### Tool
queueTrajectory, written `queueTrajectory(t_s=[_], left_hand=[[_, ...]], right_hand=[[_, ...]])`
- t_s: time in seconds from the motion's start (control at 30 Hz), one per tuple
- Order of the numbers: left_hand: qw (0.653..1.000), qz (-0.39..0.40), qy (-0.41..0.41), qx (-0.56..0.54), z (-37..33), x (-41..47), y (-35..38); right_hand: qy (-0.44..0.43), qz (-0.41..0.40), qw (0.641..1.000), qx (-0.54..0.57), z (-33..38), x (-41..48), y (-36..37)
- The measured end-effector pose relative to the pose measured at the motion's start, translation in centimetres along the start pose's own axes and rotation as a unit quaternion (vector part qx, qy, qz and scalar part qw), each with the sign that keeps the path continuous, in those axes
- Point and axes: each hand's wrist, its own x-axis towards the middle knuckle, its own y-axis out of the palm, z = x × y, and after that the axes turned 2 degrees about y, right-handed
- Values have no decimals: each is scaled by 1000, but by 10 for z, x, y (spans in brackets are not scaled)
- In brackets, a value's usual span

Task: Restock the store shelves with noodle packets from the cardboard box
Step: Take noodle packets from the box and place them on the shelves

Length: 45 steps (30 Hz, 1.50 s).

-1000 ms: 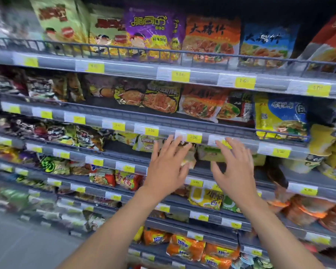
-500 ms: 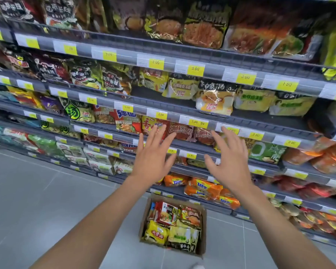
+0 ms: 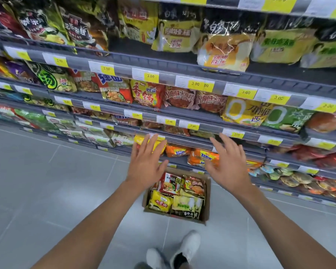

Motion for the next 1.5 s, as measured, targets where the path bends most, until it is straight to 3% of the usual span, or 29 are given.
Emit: queueTrajectory(t_s=[0.17, 0.4, 0.63, 0.87, 1.03, 1.1, 1.2, 1.4, 1.5], left_hand=[[998, 46, -20, -22, 11, 4, 54], [989, 144, -5, -18, 24, 10, 149], [965, 257, -34, -29, 27, 14, 261], [916, 366, -95, -134, 26, 11, 391], [830, 441, -256, -227, 16, 15, 471], [789, 444, -323, -277, 11, 19, 502], [753, 429, -397, -302, 8, 21, 538], [713, 397, -409, -409, -1, 8, 555], [726, 358, -412, -419, 7, 1, 563]], right_hand=[[14, 48, 999, 9, -26, 0, 50], [95, 127, 985, 64, -59, -8, 137], [265, 221, 926, 156, -79, -30, 226], [367, 315, 851, 205, -115, -54, 358], [418, 311, 820, 236, -135, -55, 442], [438, 316, 804, 247, -144, -56, 481], [468, 326, 778, 264, -162, -67, 541], [546, 290, 736, 276, -166, -62, 551], [549, 302, 731, 269, -174, -65, 560]])
